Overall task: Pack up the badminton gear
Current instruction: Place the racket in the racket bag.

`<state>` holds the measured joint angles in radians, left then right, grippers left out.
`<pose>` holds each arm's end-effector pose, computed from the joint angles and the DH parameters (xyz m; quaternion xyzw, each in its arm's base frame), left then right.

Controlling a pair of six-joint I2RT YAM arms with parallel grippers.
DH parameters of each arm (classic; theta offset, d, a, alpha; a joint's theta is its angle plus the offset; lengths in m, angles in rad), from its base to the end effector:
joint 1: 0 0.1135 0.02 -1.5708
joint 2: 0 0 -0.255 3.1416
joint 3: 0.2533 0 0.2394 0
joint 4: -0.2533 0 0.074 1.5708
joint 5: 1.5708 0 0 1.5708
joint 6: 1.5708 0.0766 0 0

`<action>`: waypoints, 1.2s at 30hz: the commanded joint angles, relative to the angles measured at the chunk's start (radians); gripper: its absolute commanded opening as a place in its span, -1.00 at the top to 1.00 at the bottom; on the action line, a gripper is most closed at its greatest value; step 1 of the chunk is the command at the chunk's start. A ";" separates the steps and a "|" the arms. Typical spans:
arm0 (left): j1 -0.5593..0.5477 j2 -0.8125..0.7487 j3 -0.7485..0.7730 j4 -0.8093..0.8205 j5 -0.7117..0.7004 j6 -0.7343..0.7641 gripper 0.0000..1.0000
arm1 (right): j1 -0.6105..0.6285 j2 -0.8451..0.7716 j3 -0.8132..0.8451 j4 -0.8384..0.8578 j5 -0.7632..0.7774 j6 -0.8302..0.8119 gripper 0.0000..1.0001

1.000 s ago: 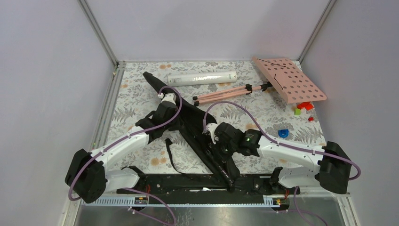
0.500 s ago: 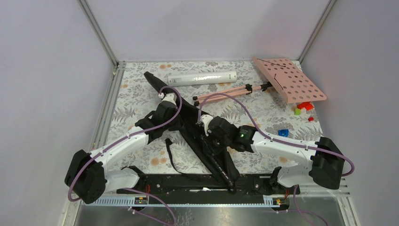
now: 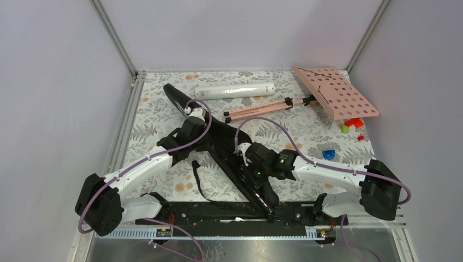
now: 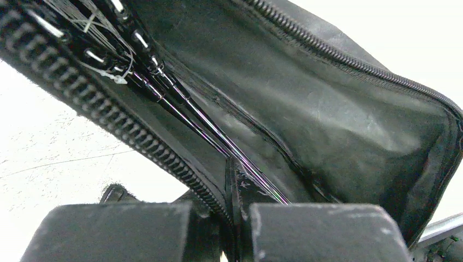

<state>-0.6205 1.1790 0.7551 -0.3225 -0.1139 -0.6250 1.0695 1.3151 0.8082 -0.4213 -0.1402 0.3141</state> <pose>0.2237 -0.1492 0.2066 -0.0249 0.9147 -0.1909 0.3553 0.1238 0.2481 0.1802 -0.3696 0.8716 0.2521 0.2002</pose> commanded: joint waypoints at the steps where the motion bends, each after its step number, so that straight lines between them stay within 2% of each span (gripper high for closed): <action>1: -0.001 -0.023 0.067 0.057 -0.004 0.019 1.00 | 0.009 -0.023 0.010 0.058 0.031 0.027 1.00; 6: -0.009 -0.018 0.063 0.074 0.052 0.019 1.00 | 0.009 -0.008 0.059 0.183 0.129 0.088 1.00; 11: -0.020 -0.009 0.062 0.074 0.090 0.012 1.00 | 0.009 0.034 0.122 0.211 0.350 0.150 1.00; 16: -0.027 0.001 0.052 0.075 0.127 -0.002 1.00 | 0.007 0.073 0.152 0.288 0.548 0.144 1.00; 22: -0.035 0.025 0.045 0.093 0.193 -0.018 1.00 | 0.003 0.171 0.206 0.367 0.576 0.154 1.00; 30: -0.038 0.007 0.041 0.085 0.205 -0.022 1.00 | -0.017 0.298 0.187 0.325 0.850 0.115 1.00; 36: -0.037 -0.046 0.044 0.041 0.162 -0.018 1.00 | -0.051 0.402 0.152 0.279 0.897 0.165 1.00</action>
<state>-0.5873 1.2312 0.7715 -0.2676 -0.1658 -0.6369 1.1252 1.5463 0.9878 -0.4160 0.2413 0.4442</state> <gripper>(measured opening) 0.018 0.225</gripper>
